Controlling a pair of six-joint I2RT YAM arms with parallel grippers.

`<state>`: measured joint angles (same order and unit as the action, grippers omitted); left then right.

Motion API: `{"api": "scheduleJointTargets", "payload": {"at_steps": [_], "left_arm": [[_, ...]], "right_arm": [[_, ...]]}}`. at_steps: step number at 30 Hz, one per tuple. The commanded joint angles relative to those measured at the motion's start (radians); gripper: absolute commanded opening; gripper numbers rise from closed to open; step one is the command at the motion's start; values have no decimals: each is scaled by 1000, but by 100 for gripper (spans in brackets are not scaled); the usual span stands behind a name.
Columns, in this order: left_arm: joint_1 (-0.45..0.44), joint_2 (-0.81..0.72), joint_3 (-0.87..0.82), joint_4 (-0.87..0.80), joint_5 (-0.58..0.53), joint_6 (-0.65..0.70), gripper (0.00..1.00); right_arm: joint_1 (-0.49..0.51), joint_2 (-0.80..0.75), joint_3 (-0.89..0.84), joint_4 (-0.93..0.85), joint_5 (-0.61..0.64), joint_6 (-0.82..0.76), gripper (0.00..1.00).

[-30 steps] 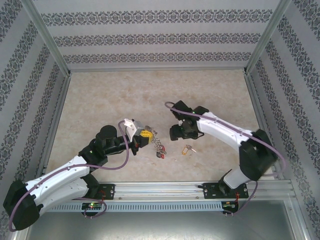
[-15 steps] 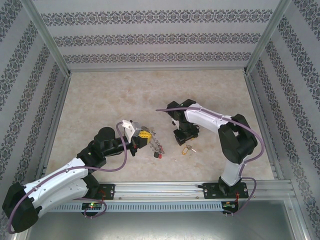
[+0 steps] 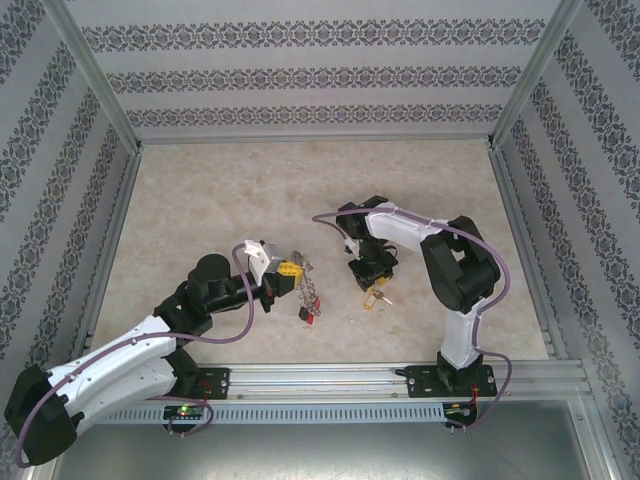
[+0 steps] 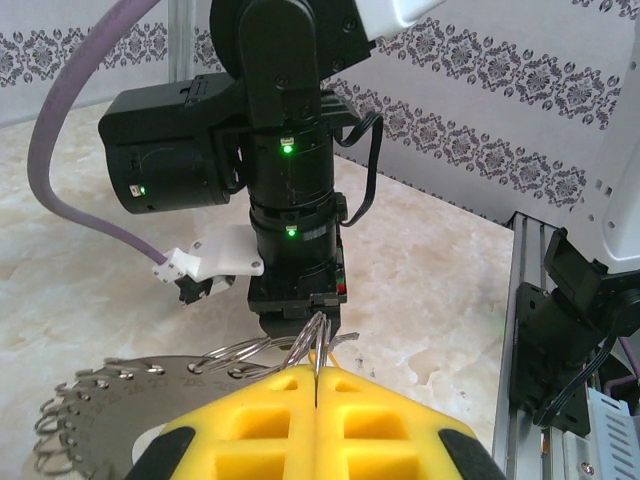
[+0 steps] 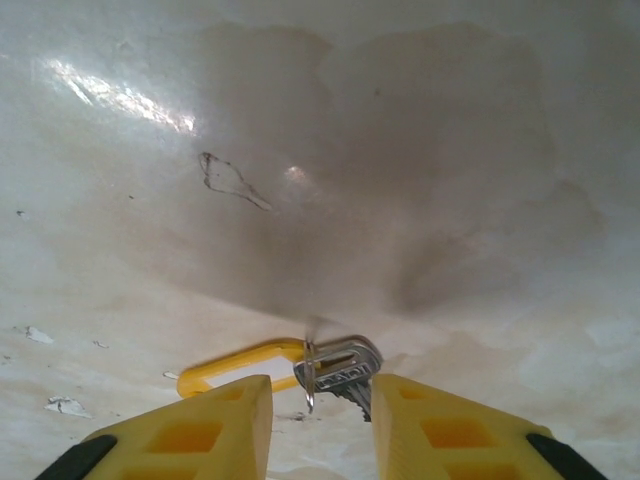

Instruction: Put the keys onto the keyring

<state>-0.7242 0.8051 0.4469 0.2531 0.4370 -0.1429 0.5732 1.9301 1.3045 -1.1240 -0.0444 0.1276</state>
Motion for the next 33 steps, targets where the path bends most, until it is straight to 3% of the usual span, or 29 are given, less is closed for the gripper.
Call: {"api": "scheduleJointTargets", "payload": {"at_steps": [1,9,33], "left_arm": [[14,-17,7,43,14,8,0],[14,-23,5,35,4,10,0],[15,-32,4,30,-2,13,0]], "right_arm": [[-1,23,14,-10,-21,-16,30],[-8,38,-3,1,-26,-24,22],[-19,32,-35,16,-49,-28,21]]}}
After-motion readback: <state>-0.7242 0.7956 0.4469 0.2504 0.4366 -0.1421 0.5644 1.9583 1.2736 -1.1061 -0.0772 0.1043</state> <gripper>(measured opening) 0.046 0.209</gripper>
